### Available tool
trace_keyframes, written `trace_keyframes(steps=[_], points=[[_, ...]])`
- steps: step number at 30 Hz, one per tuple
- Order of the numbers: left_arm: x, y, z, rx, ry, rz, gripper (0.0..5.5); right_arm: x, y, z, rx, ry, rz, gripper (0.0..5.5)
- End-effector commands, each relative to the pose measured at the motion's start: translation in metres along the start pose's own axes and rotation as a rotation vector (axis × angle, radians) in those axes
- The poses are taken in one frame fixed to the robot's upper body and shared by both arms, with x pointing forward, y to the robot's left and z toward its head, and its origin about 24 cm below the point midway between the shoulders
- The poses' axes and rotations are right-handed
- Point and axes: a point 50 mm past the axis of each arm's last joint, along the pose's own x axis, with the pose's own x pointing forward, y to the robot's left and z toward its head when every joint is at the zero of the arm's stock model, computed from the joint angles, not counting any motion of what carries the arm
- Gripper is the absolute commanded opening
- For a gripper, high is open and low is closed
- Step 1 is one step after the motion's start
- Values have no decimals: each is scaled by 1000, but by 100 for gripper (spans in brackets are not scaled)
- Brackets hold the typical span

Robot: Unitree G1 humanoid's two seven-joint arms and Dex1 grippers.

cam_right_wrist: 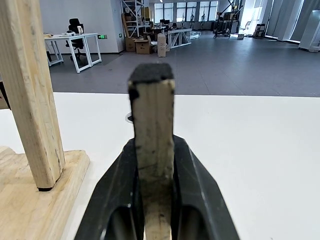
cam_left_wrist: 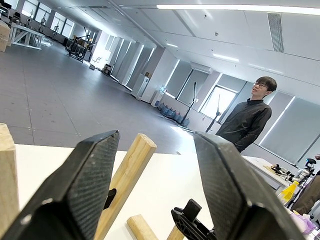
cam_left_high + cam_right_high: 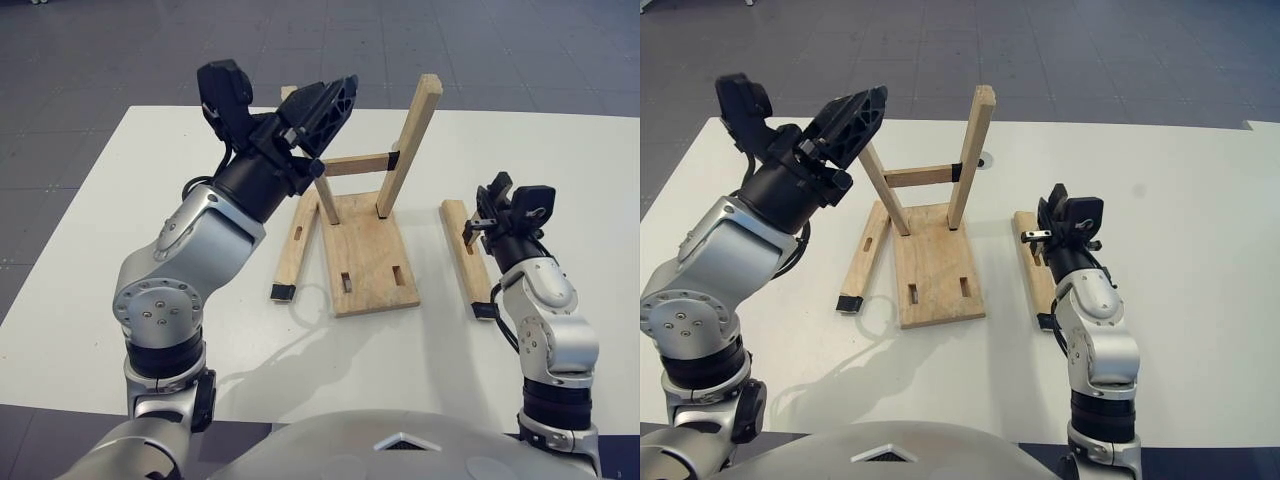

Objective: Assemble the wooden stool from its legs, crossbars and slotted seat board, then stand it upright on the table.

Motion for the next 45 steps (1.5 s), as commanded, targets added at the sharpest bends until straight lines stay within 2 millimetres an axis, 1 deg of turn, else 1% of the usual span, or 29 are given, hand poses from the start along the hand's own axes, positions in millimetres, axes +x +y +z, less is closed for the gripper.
trace_keyframes(steps=[1,7,11,13,15,18,19,22,26,28,31,32,33,34,37,38,40,42,45], points=[[3,0,-1,10,18,-11,274,0,-5,-12,-5,32,-23,40],[3,0,0,13,15,-9,274,5,-11,-10,-25,5,-45,40],[1,0,0,13,13,-5,274,3,-14,-11,-38,8,-76,40],[0,1,0,11,13,-2,274,0,-12,-16,-37,25,-87,40],[1,0,-1,8,14,-1,274,-3,-15,-34,-58,68,-101,40],[2,0,-2,3,20,-2,274,-11,-29,-77,-59,162,-169,40],[2,0,-2,2,22,-2,274,-13,-31,-87,-48,173,-183,40],[2,0,-2,-1,28,-5,274,-16,-33,-105,-34,158,-200,40],[4,-1,-3,0,41,-21,274,-32,-35,-137,-21,199,-217,40],[5,-1,-2,-1,45,-28,274,-34,-35,-142,-1,203,-231,40],[6,-1,-2,-2,47,-31,274,-27,-35,-138,10,181,-229,40],[6,-1,-2,-3,49,-31,274,-23,-34,-134,10,163,-218,40],[7,-1,-2,-3,50,-32,274,-15,-33,-126,9,133,-201,40],[7,-1,-2,-3,50,-32,274,-8,-31,-116,5,99,-183,40],[8,-1,-3,-4,48,-33,274,18,-17,-72,-7,-43,-97,40],[8,-2,-3,-4,48,-34,274,25,-13,-58,-9,-86,-73,40],[8,-3,-4,-5,47,-37,274,33,-6,-37,-3,-139,-43,40],[8,-3,-4,-6,45,-39,274,37,-3,-29,0,-148,-23,40],[8,-3,-5,-8,45,-39,274,41,-2,-29,-10,-132,-15,40]])
